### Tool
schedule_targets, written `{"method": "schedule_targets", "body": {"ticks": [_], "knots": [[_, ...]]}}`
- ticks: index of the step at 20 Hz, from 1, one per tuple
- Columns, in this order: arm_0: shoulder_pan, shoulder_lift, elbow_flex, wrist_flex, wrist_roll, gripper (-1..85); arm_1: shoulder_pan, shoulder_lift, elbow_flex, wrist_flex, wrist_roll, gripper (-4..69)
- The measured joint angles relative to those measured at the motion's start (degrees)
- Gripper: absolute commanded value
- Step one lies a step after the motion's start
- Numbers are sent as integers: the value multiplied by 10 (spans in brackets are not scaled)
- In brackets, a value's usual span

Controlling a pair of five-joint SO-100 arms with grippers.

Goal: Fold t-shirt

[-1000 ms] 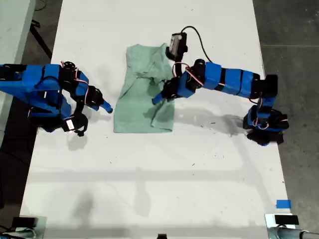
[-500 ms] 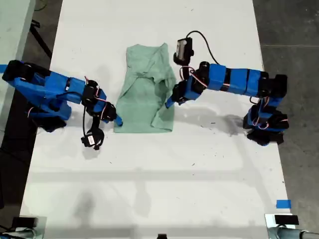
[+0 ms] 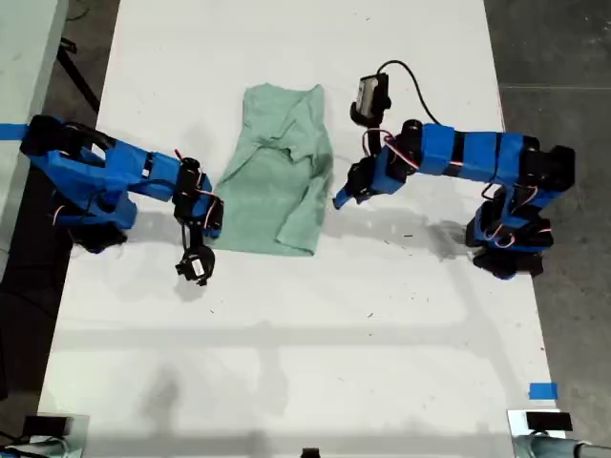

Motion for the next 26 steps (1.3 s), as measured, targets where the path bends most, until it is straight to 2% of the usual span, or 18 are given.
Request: {"method": "schedule_targets", "body": {"ticks": [3, 7, 9, 12, 19, 23, 24, 25, 26], "knots": [[-25, 91, 50, 14, 11, 0, 4, 35, 39, -17, 4, 187], [-58, 203, 51, 89, 36, 0, 6, 51, 55, -29, 7, 181], [-72, 224, 50, 104, 57, 0, 6, 51, 62, -32, 10, 176], [-68, 174, -1, 82, 89, 0, 6, 66, 74, -33, 13, 173], [-40, -62, -175, -33, 146, 0, 6, 129, 128, -33, 26, 165], [-16, -234, -331, -29, 153, 0, 6, 137, 141, -33, 29, 161], [-15, -286, -382, -11, 158, 12, 6, 138, 142, -33, 29, 159], [-14, -337, -437, 18, 163, 183, 6, 141, 147, -33, 29, 158], [-12, -382, -499, 55, 163, 293, 6, 142, 148, -33, 29, 157]]}}
